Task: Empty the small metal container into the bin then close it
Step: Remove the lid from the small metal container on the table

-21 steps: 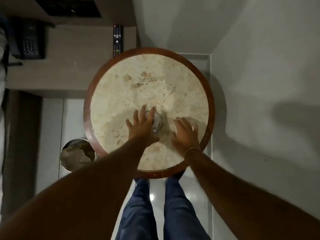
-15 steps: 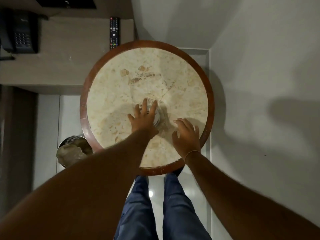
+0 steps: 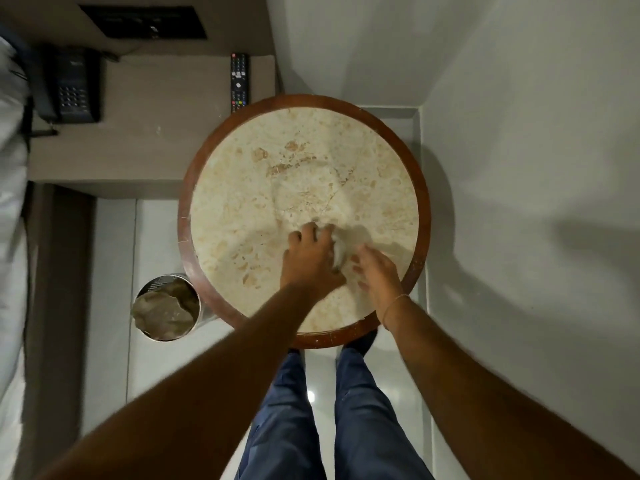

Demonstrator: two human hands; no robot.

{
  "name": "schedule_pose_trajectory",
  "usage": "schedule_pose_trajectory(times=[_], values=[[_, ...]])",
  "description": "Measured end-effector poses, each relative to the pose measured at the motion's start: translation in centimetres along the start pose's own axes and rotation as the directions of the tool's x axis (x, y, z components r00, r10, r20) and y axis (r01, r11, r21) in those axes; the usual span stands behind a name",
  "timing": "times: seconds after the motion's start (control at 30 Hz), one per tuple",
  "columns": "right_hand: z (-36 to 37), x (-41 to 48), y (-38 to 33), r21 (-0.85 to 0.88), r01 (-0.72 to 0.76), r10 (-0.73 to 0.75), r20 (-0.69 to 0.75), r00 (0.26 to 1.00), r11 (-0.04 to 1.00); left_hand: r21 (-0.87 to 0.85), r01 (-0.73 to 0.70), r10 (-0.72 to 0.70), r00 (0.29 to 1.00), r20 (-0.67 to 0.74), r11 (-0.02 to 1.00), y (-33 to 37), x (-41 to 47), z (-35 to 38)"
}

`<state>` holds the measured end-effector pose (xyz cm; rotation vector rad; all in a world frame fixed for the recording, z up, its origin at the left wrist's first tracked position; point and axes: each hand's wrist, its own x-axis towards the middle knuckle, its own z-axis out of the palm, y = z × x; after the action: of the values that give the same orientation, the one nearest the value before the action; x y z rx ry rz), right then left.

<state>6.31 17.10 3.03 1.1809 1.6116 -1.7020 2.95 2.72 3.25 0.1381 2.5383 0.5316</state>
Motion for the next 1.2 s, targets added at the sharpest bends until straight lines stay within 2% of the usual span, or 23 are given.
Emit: schedule_pose_trajectory(times=[0.07,0.13,0.2,0.33,0.5,0.63,0.77,0.83,0.9,0.97,1.07,1.2], values=[[-0.4,-1.4,-0.6,0.123,-0.173,0.154,0.150,0.977,0.977,-0.023,-0.065,0.065,0.998,-0.004,0.998,1.4,-2.7,-1.4],[-0.4,-2.7,-1.1,0.178,-0.268,0.209,0.294,0.933,0.947,-0.027,-0.114,0.113,0.993,-0.030,0.993,2.3,-5.1,-2.5],[-0.1,-4.2,-1.9,0.210,-0.333,0.240,0.373,0.896,0.919,-0.040,-0.129,0.126,0.990,-0.070,0.991,2.6,-6.8,-3.1],[1.0,-5.9,-2.6,0.187,-0.345,0.247,0.407,0.879,0.920,-0.127,-0.107,0.093,0.989,-0.111,0.986,2.0,-9.0,-3.8],[3.3,-6.2,-1.9,0.074,-0.381,0.316,0.428,0.847,0.922,-0.294,-0.043,-0.007,0.986,-0.166,0.955,-0.7,-11.9,-4.4],[6.2,-6.0,-0.8,-0.021,-0.414,0.381,0.434,0.816,0.910,-0.447,0.074,-0.191,0.956,-0.222,0.891,-4.8,-15.2,-3.7],[11.1,-6.4,0.0,-0.076,-0.482,0.458,0.469,0.755,0.873,-0.567,0.229,-0.433,0.865,-0.256,0.792,-11.0,-19.9,-1.3],[13.9,-6.7,0.5,-0.099,-0.476,0.460,0.487,0.743,0.874,-0.608,0.345,-0.554,0.811,-0.190,0.715,-14.0,-22.5,0.9],[17.5,-6.9,1.2,-0.100,-0.488,0.465,0.514,0.721,0.867,-0.652,0.470,-0.666,0.742,-0.073,0.595,-16.9,-24.9,3.4],[21.9,-6.9,2.7,-0.162,-0.419,0.440,0.503,0.744,0.893,-0.672,0.552,-0.735,0.678,0.018,0.493,-19.6,-27.2,6.6],[27.8,-6.9,4.9,-0.214,-0.251,0.327,0.503,0.800,0.944,-0.680,0.625,-0.788,0.605,0.111,0.384,-21.9,-29.7,10.0],[35.7,-7.1,8.9,-0.369,0.001,0.214,0.541,0.813,0.929,-0.738,0.631,-0.830,0.527,0.183,0.238,-24.3,-31.9,14.3]])
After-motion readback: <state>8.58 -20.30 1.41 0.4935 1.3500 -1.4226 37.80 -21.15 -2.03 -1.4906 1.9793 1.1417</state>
